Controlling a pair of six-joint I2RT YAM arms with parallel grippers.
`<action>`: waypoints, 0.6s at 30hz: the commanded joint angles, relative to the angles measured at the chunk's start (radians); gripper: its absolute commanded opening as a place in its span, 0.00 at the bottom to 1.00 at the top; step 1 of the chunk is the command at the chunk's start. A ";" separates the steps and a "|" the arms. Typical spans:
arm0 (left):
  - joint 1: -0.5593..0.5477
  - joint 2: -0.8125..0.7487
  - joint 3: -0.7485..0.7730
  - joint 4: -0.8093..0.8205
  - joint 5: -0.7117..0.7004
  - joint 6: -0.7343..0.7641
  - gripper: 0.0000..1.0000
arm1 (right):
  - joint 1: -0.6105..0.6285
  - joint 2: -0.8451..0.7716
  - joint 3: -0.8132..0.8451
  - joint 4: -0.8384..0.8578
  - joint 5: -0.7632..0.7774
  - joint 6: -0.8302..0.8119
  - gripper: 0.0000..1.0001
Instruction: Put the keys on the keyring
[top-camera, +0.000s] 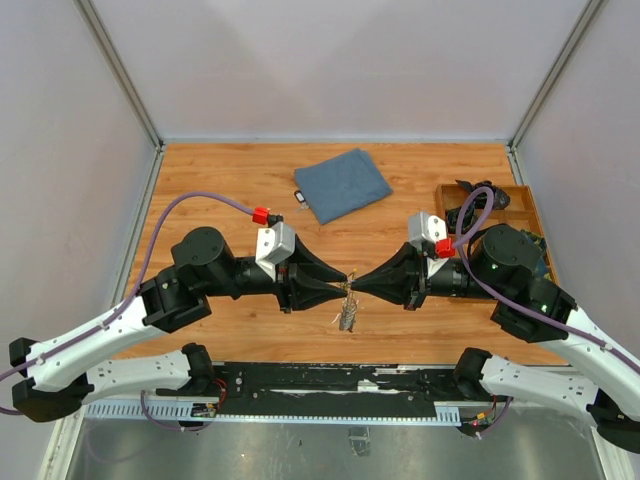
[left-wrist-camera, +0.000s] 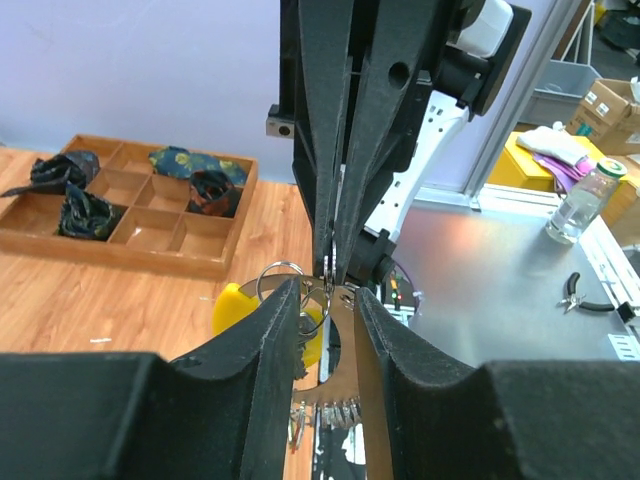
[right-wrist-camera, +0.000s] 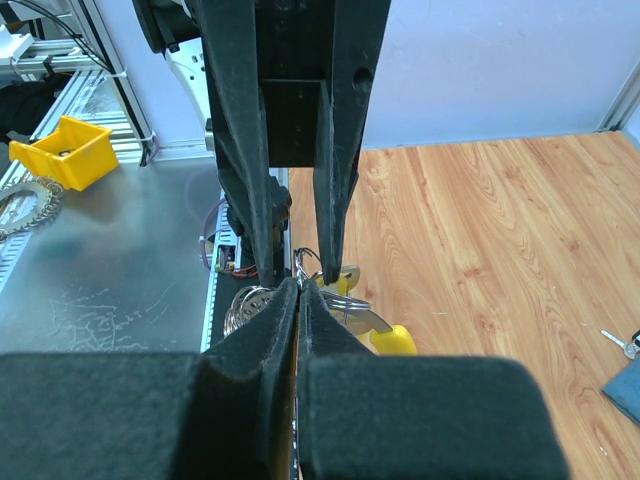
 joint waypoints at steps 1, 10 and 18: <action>-0.008 0.001 -0.012 0.063 0.009 -0.016 0.33 | -0.012 -0.014 -0.003 0.064 -0.022 0.001 0.00; -0.009 0.014 -0.014 0.074 0.012 -0.027 0.11 | -0.012 -0.018 -0.010 0.069 -0.024 0.005 0.00; -0.009 0.027 -0.003 0.048 0.004 -0.024 0.00 | -0.012 -0.024 -0.013 0.072 -0.023 0.006 0.00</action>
